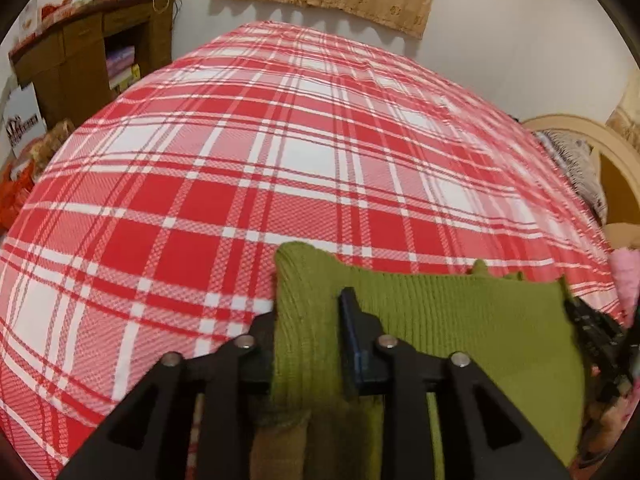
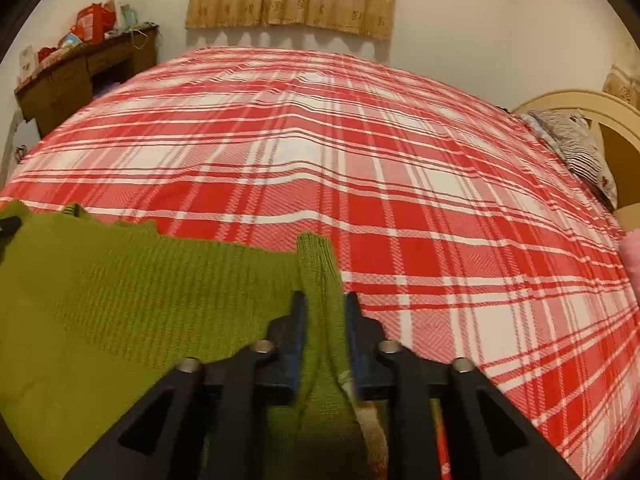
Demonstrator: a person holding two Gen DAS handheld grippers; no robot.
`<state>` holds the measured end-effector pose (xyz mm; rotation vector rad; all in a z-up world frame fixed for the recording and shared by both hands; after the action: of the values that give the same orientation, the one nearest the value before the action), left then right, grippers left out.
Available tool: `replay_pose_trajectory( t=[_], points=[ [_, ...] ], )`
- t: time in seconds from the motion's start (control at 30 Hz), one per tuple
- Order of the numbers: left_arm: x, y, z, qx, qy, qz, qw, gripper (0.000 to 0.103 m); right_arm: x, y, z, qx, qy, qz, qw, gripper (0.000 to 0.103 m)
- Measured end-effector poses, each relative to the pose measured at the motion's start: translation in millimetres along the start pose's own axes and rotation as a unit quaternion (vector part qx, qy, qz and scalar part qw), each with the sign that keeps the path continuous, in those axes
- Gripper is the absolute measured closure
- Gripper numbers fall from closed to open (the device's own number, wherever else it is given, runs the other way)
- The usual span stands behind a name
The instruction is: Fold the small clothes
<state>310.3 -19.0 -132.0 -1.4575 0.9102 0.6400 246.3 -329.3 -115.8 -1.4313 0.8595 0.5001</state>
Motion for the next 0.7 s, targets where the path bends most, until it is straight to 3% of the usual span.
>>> replay_pose_trajectory(
  t=[0.03,0.07,0.13,0.2,0.3,0.4,0.47,0.6,0.7],
  points=[
    [-8.5,-3.1,8.8,-0.011,-0.003,0.0,0.9999,0.054,-1.9,0.6,-3.2,0.004,0.017,0.002,1.0,0.047],
    [-17.8,-7.5,17.7,-0.02,-0.006,-0.01,0.9997,0.052,-5.2,1.1,-6.4,0.009,0.023,0.003,1.0,0.04],
    [-46.9,-12.0,40.4,-0.027,-0.007,-0.036,0.999,0.051,-27.8,3.8,-13.9,0.036,-0.015,-0.016,0.999,0.04],
    [-74.3,-9.7,58.4,-0.014,-0.022,-0.057,0.998,0.051,-64.7,8.2,-26.6,0.074,-0.025,-0.067,0.995,0.04],
    [-114.5,16.2,72.1,0.012,-0.048,-0.085,0.9952,0.051,-129.3,32.9,-42.9,0.131,-0.055,-0.13,0.981,0.04],
    [-134.2,60.5,69.4,0.024,-0.004,-0.078,0.9967,0.05,-176.4,80.3,-43.0,0.161,-0.094,-0.141,0.972,0.04],
    [-137.5,85.2,63.2,0.025,0.024,-0.071,0.9969,0.043,-195.3,112.6,-38.5,0.173,-0.112,-0.14,0.969,0.04],
    [-133.9,121.7,36.0,0.027,0.058,-0.057,0.9963,0.042,-212.2,168.2,-30.6,0.19,-0.115,-0.119,0.968,0.04],
    [-120.8,127.8,25.4,0.018,0.062,-0.039,0.9972,0.042,-219.7,191.9,-31.6,0.197,-0.107,-0.115,0.968,0.04]
  ],
)
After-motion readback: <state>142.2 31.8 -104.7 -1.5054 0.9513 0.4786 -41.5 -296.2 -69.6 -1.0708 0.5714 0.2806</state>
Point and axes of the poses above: each gripper's, at about its wrist camera, not at the fingertips, and x roughly the way its jaws point, z to its left, y to its underside, the point moved 6 cm from there along x, roughly the way its jaws point, and after that the axes turned 11 degrees about -y, right-handed, at the moved point
